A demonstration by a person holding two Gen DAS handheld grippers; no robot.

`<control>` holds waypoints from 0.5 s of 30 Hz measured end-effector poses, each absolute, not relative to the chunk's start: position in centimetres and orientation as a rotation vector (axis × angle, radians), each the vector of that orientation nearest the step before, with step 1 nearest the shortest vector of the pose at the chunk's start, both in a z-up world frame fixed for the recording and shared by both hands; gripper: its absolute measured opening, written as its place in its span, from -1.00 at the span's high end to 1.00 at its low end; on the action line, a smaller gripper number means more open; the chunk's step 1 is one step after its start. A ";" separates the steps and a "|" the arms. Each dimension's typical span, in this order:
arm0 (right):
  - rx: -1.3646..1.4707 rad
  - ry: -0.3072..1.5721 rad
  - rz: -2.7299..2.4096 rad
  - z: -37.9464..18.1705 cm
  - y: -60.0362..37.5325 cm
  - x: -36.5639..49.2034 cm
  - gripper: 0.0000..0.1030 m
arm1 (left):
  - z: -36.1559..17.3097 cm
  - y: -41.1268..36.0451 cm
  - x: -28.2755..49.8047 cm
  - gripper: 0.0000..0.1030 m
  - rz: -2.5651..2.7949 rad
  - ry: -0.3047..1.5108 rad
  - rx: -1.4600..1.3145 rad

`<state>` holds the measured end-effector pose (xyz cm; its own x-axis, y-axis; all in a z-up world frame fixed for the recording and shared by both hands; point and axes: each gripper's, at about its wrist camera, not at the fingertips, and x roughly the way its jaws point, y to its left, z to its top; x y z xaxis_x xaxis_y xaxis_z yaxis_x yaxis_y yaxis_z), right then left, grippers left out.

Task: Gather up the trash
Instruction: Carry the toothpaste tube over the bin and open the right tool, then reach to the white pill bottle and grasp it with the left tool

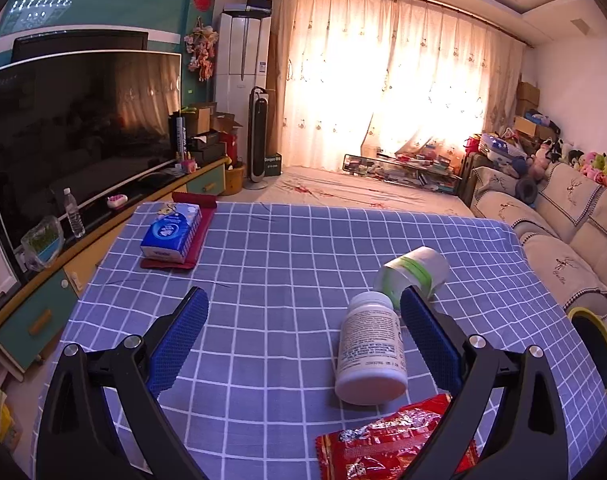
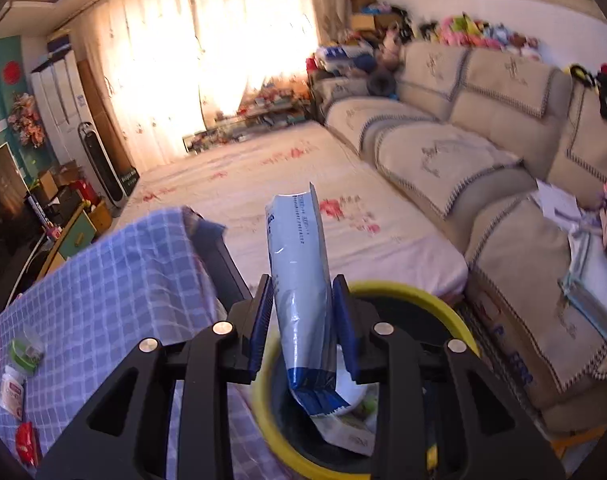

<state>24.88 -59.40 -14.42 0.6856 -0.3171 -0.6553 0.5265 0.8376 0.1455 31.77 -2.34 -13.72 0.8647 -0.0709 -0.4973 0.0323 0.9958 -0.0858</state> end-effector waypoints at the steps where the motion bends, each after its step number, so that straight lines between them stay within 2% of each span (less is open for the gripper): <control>1: 0.340 0.680 -0.496 -15.2 -60.0 24.4 0.41 | -13.8 -2.5 31.8 -0.85 -0.059 0.527 -0.071; 5: 0.371 0.760 -0.509 -19.0 -61.2 23.9 0.41 | -13.8 -2.6 31.8 -0.85 -0.054 0.530 -0.068; 6: 0.382 0.782 -0.500 -19.9 -61.4 24.1 0.31 | -13.9 -2.5 31.8 -0.85 -0.054 0.533 -0.071; 7: 0.382 0.807 -0.503 -20.7 -61.4 24.6 -0.01 | -14.0 -2.3 32.0 -0.85 -0.055 0.541 -0.074; 9: 0.362 0.826 -0.549 -21.6 -61.4 24.7 -0.22 | -14.2 -2.3 32.3 -0.85 -0.059 0.555 -0.080; 12: 0.365 0.787 -0.568 -21.0 -60.6 24.3 -0.22 | -14.3 -2.1 32.4 -0.85 -0.060 0.563 -0.088; 15: 0.371 0.697 -0.482 -18.0 -58.2 24.7 -0.27 | -14.3 -2.1 32.5 -0.85 -0.071 0.568 -0.096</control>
<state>24.72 -58.21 -18.03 0.6657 -0.2956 -0.6852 0.5361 0.8281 0.1636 32.48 -2.07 -14.32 0.8405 -0.0939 -0.5337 0.0405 0.9930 -0.1108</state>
